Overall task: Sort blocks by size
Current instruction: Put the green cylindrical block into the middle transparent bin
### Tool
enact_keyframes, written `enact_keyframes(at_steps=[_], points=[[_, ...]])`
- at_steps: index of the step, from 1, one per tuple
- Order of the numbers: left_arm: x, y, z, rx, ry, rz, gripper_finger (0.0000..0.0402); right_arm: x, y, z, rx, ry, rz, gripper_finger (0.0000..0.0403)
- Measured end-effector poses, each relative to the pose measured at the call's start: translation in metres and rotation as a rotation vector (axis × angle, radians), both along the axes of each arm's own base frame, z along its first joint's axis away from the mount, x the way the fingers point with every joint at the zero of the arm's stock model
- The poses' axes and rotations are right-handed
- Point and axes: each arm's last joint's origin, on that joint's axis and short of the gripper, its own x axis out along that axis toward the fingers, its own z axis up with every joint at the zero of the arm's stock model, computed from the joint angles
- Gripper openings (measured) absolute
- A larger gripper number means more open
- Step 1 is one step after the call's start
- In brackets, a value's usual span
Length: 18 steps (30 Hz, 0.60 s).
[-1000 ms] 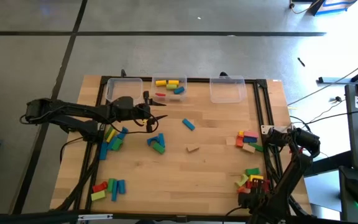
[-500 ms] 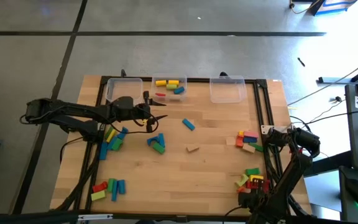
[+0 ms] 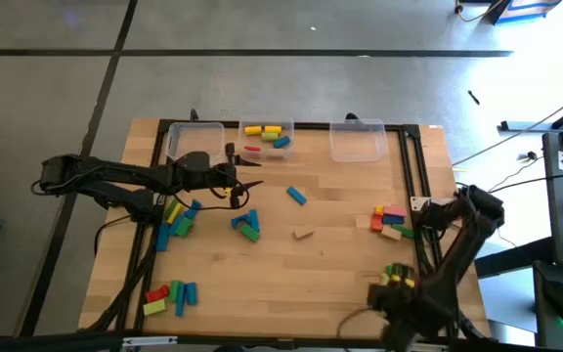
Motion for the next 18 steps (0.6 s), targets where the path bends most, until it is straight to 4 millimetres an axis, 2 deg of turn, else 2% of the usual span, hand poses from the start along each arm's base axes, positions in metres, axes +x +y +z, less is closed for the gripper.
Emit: enact_keyframes(at_steps=[5,9,13,18], points=[[0.000,0.000,0.000,-0.002,0.001,0.000,0.0210,0.027,-0.033,0.011,-0.157,-0.206,-0.094,0.0137],[0.000,0.000,-0.001,-0.018,0.009,0.002,0.0210,0.052,-0.060,0.012,-0.305,-0.306,-0.073,0.0140],[0.000,0.000,-0.001,-0.029,0.005,0.005,0.0210,0.073,-0.092,-0.002,-0.453,-0.300,-0.027,0.0141],[0.000,0.000,-0.002,-0.036,0.010,0.006,0.0210,0.100,-0.144,-0.033,-0.554,-0.242,0.051,0.0142]])
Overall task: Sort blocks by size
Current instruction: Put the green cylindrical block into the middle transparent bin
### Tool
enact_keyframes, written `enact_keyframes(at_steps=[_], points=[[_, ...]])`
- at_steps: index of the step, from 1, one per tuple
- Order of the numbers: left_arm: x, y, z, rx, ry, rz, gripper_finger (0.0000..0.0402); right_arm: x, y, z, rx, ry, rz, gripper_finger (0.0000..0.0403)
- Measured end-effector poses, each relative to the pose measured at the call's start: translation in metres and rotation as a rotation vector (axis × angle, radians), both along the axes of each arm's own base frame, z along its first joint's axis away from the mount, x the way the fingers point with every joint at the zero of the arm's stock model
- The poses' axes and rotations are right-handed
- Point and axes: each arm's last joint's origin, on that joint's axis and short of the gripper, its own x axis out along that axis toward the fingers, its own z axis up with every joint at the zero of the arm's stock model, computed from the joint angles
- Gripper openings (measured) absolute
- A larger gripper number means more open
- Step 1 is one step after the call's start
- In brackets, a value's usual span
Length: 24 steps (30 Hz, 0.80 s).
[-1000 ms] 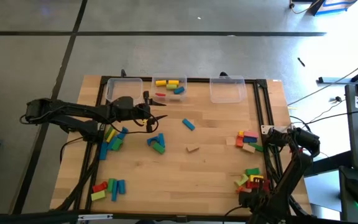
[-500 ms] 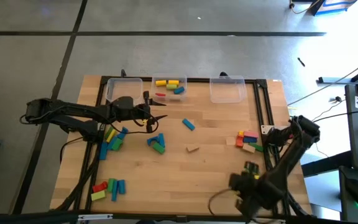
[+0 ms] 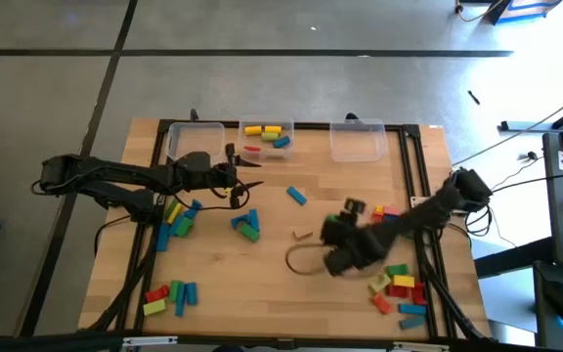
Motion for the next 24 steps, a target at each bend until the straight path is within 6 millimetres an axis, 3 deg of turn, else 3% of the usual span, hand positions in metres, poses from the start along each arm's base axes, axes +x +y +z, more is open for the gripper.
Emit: enact_keyframes(at_steps=[4,9,16,20,24], points=[[0.000,0.000,-0.001,-0.018,0.008,0.003,0.0210,0.023,-0.048,-0.023,-0.009,-0.028,0.027,0.0142],[-0.001,0.000,-0.003,-0.026,0.028,0.004,0.0210,0.047,-0.106,-0.038,0.052,-0.140,0.079,0.0142],[-0.002,0.000,-0.007,-0.031,0.071,0.010,0.0210,0.068,-0.178,-0.026,0.111,-0.429,0.147,0.0142],[-0.002,0.000,-0.009,-0.040,0.090,0.012,0.0210,0.073,-0.212,-0.012,0.095,-0.617,0.166,0.0142],[-0.003,0.001,-0.011,-0.036,0.114,0.047,0.0210,0.079,-0.243,-0.013,0.069,-0.762,0.175,0.0143]])
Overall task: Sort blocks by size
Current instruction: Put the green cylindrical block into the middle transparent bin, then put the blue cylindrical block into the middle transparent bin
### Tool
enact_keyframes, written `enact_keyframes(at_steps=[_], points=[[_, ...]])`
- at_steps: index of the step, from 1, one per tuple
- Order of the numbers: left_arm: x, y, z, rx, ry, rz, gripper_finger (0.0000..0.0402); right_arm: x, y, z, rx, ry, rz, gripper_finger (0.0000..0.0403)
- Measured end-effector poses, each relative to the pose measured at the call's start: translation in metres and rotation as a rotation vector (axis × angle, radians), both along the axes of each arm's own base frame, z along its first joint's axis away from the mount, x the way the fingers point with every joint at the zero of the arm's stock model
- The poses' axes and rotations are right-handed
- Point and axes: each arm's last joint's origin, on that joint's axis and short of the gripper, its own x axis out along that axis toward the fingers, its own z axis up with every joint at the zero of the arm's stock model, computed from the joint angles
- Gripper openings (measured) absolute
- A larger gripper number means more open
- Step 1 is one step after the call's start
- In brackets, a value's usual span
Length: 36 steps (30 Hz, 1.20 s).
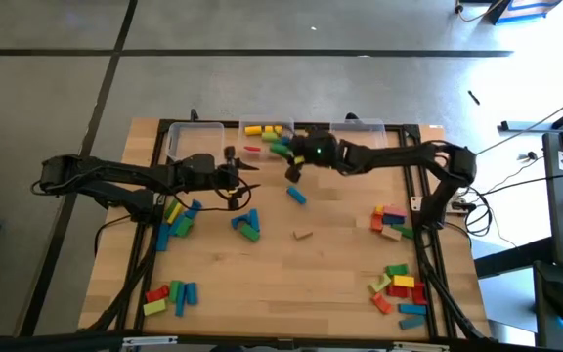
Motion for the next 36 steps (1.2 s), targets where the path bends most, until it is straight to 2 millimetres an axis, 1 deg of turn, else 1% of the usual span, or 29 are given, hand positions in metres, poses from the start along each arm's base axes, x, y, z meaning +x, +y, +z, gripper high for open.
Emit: enact_keyframes(at_steps=[3,5,9,12,14,16,23,26,29,32,36], points=[[0.000,0.001,0.000,-0.003,0.001,0.026,0.0210,0.004,-0.019,-0.010,-0.001,-0.069,-0.002,0.0143],[-0.001,0.002,-0.001,-0.008,0.005,0.030,0.0210,0.007,-0.029,-0.022,0.003,-0.074,-0.020,0.0143],[-0.001,0.001,-0.002,-0.015,0.023,0.030,0.0210,0.009,-0.042,-0.044,0.026,-0.057,-0.047,0.0143],[-0.002,0.001,-0.004,-0.037,0.036,0.037,0.0210,0.010,-0.047,-0.051,0.046,-0.040,-0.052,0.0143],[-0.002,0.001,-0.005,-0.038,0.047,0.037,0.0210,0.011,-0.048,-0.050,0.044,-0.046,-0.050,0.0150],[-0.002,0.001,-0.005,-0.033,0.049,0.035,0.0210,0.013,-0.049,-0.047,0.035,-0.054,-0.048,0.0166],[-0.003,0.001,-0.008,-0.055,0.072,0.042,0.0210,0.016,-0.050,-0.042,-0.007,-0.022,-0.025,0.0248],[-0.006,0.001,-0.011,-0.098,0.102,0.075,0.0210,0.015,-0.045,-0.033,-0.052,-0.011,0.003,0.0270],[-0.009,0.000,-0.013,-0.161,0.120,0.127,0.0210,0.014,-0.033,-0.012,-0.091,-0.051,0.039,0.0279],[-0.014,-0.007,-0.018,-0.231,0.169,0.146,0.0210,0.014,-0.010,0.010,-0.105,-0.075,0.138,0.0279],[-0.019,-0.019,-0.022,-0.286,0.225,0.152,0.0210,0.006,0.027,0.043,-0.137,-0.088,0.237,0.0280]])
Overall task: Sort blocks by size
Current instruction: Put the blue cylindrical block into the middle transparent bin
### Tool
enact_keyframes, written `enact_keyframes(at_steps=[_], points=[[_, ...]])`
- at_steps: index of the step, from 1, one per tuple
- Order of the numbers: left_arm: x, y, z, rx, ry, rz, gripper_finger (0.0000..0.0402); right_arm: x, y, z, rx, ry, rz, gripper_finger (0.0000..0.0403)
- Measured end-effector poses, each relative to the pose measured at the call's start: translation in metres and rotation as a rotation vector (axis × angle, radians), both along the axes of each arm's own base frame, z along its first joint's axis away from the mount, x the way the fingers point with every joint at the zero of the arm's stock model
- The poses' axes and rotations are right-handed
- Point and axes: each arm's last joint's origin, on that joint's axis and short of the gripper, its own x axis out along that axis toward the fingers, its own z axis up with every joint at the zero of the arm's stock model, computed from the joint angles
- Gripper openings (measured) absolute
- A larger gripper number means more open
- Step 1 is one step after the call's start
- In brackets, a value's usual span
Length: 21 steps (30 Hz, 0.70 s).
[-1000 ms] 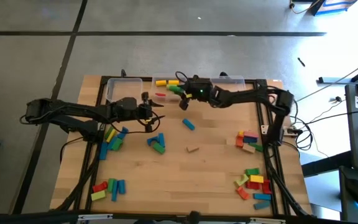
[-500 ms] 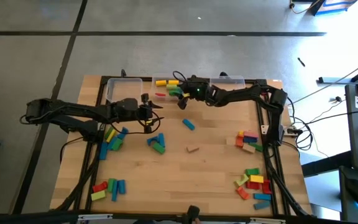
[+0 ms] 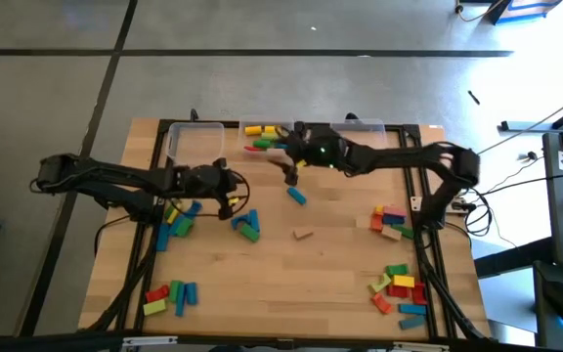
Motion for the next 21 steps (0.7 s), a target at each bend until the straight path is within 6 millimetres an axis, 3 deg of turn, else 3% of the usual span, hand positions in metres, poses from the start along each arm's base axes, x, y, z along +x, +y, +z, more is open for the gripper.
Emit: enact_keyframes(at_steps=[8,13,21], points=[[-0.001,-0.026,0.012,-0.045,0.065,0.107,0.0210,-0.022,0.092,0.030,0.060,0.083,0.298,0.0280],[-0.003,-0.046,0.026,-0.090,0.096,0.080,0.0210,-0.044,0.146,0.041,0.152,0.150,0.403,0.0280],[-0.014,-0.081,0.048,-0.236,0.141,0.103,0.0210,-0.073,0.215,0.017,0.229,0.279,0.342,0.0280]])
